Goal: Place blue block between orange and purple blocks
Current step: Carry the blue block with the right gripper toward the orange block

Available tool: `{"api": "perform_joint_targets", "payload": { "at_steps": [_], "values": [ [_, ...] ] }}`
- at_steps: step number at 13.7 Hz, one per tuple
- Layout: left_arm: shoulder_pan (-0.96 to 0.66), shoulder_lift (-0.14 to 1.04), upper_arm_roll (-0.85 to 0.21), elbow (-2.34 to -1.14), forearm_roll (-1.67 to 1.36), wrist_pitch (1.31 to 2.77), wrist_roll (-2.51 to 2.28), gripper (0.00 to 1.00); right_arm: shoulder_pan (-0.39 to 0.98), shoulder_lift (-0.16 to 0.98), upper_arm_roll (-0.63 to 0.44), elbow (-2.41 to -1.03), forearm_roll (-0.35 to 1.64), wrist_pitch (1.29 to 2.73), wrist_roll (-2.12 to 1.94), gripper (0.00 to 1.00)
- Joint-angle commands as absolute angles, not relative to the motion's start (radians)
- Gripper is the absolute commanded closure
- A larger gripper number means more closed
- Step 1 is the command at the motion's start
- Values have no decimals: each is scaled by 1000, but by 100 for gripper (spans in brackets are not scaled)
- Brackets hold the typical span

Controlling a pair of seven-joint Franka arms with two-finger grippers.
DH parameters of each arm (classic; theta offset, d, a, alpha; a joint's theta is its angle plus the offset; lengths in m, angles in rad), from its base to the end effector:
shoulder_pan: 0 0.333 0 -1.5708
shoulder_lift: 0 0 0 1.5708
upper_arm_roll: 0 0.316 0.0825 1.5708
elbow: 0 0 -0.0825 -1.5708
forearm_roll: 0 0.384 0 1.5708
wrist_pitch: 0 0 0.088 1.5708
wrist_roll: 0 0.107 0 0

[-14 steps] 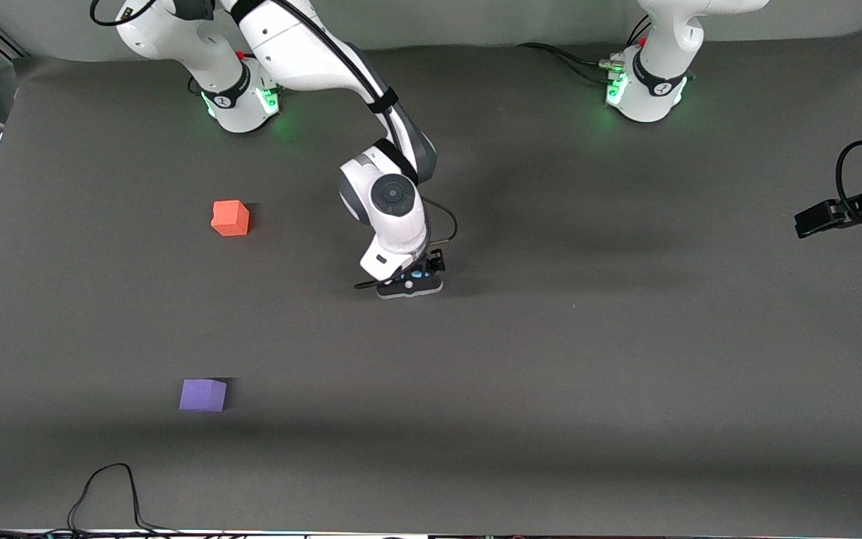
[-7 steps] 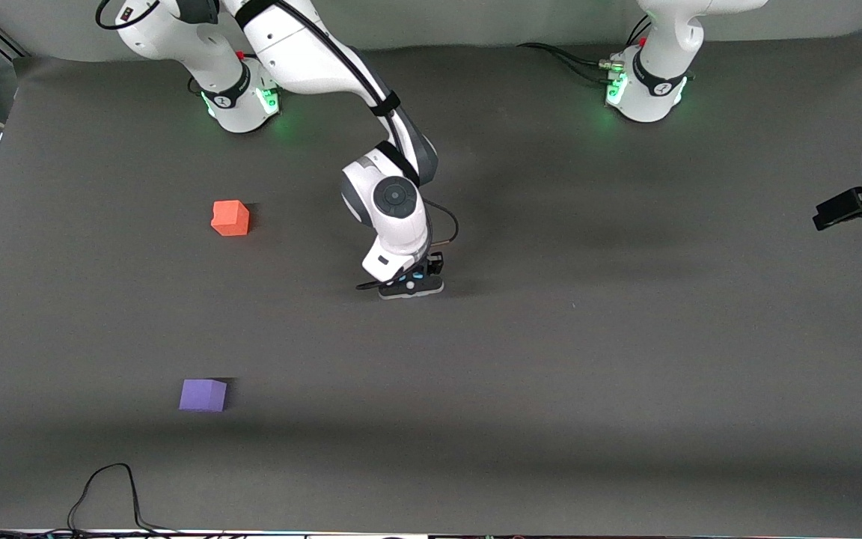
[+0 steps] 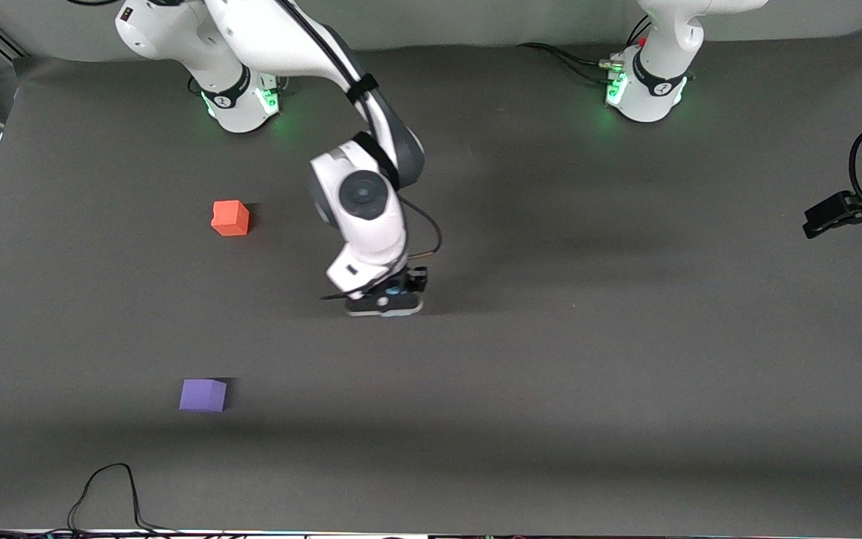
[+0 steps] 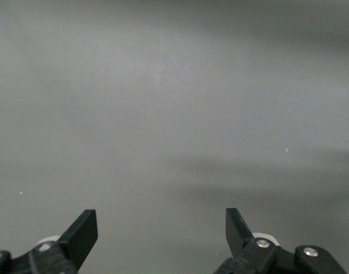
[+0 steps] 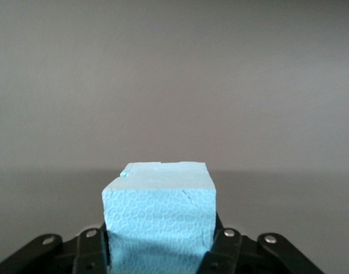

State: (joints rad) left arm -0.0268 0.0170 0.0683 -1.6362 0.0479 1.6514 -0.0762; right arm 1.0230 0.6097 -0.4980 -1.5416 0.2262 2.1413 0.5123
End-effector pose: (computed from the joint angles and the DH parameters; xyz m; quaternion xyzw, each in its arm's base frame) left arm 0.5645 0.0279 0.5911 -0.9981 -0.0568 0.0005 0.0245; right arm 0.5731 0.4080 0.3351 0.9986 -0.0090 0.0495 0.0182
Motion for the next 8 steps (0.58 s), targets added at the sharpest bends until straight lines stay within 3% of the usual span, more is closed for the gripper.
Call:
{"api": "perform_joint_targets", "payload": {
  "at_steps": [1,5,8],
  "values": [
    [-47,89,69,-1505,40,1596,-80,0,1017,527,-610,-1517,235,2030,450,85],
    [-64,89,61,-1499,46,1571,-84,0,1000,408,-805,-1535,245,1849,234,82],
    [-63,90,61,-1485,46,1569,-69,0,973,371,-903,-1638,247,1861,47,82]
  ]
}}
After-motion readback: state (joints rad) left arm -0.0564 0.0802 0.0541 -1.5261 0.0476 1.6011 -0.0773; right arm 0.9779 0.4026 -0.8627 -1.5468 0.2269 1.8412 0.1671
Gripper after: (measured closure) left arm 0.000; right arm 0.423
